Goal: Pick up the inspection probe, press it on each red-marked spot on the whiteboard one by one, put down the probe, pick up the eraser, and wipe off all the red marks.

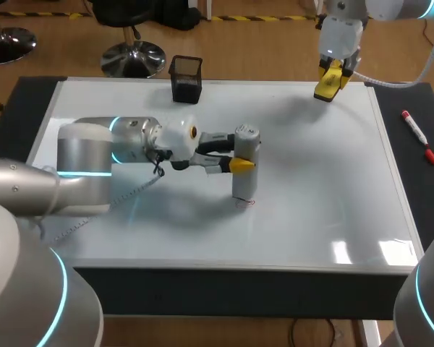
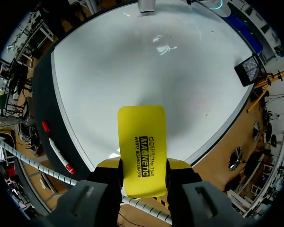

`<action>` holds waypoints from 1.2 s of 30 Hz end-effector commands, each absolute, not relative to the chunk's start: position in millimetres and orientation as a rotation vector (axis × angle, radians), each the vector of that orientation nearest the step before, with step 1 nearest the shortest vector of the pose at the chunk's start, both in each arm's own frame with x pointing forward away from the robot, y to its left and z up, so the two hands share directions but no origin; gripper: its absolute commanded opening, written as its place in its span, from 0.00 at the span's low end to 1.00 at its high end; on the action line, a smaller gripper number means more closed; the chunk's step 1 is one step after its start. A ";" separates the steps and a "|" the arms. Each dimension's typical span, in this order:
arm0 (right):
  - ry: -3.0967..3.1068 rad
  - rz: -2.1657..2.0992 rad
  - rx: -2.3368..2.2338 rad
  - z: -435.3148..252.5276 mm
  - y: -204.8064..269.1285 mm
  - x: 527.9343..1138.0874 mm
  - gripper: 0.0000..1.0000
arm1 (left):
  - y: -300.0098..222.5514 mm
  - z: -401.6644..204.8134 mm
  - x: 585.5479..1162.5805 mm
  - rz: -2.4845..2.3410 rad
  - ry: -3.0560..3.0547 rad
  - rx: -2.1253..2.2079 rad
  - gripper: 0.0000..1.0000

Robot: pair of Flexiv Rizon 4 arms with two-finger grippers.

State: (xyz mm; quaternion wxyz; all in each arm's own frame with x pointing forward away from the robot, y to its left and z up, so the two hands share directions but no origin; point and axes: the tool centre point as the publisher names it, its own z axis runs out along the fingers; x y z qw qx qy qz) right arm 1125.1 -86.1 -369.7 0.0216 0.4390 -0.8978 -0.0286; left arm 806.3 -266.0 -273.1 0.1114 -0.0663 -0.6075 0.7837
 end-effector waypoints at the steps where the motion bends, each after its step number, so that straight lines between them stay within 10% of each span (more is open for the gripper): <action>1: -2.778 -0.084 1.362 -368.6 -86.2 1126.0 0.00 | -269.3 -280.8 805.9 2.310 -1.765 -0.191 0.00; 36: -2.778 -0.084 1.362 -368.6 -86.2 1126.0 0.00 | -266.5 -298.9 806.3 2.257 -1.871 -0.175 0.00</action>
